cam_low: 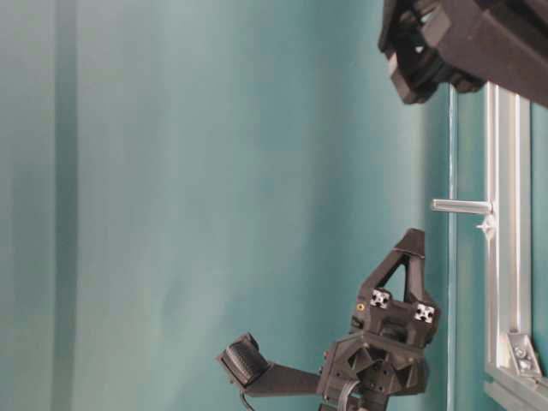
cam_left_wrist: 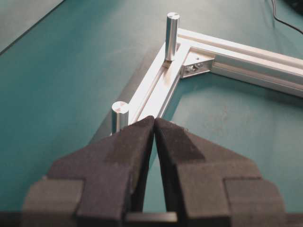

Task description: Move the cable alternately left and right between 8 closely spaced pins so it hooks onto each one.

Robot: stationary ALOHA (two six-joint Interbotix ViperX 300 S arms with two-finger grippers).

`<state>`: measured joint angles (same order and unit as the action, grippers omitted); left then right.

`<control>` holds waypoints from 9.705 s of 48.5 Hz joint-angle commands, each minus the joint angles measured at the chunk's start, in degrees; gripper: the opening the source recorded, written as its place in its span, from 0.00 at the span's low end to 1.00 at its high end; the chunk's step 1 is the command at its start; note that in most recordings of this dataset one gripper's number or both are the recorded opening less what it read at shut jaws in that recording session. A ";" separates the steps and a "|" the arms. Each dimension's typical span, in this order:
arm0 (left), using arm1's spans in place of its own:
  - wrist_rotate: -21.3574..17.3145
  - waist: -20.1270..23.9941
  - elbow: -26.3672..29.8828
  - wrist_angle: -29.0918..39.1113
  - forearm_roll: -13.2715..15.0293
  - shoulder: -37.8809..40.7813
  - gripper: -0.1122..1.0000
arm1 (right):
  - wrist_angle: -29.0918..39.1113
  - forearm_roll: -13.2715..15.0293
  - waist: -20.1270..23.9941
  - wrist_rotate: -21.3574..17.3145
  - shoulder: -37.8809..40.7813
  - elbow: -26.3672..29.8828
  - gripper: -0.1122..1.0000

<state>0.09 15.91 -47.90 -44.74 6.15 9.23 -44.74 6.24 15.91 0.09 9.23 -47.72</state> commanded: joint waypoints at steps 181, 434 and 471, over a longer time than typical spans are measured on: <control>1.05 -6.50 -27.95 50.01 -2.37 -73.30 0.12 | 75.41 0.35 6.50 -24.61 6.94 36.65 0.24; 2.11 -6.42 -28.48 50.01 -2.20 -73.30 0.12 | 91.49 15.38 -2.20 -109.60 -1.23 30.85 0.24; 2.11 -6.42 -28.48 50.01 -2.20 -73.30 0.12 | 95.54 15.38 3.16 -116.10 -0.26 32.61 0.24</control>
<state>1.67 9.49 -77.34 5.54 3.96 -64.42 50.98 21.71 18.72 -115.93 9.76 -16.26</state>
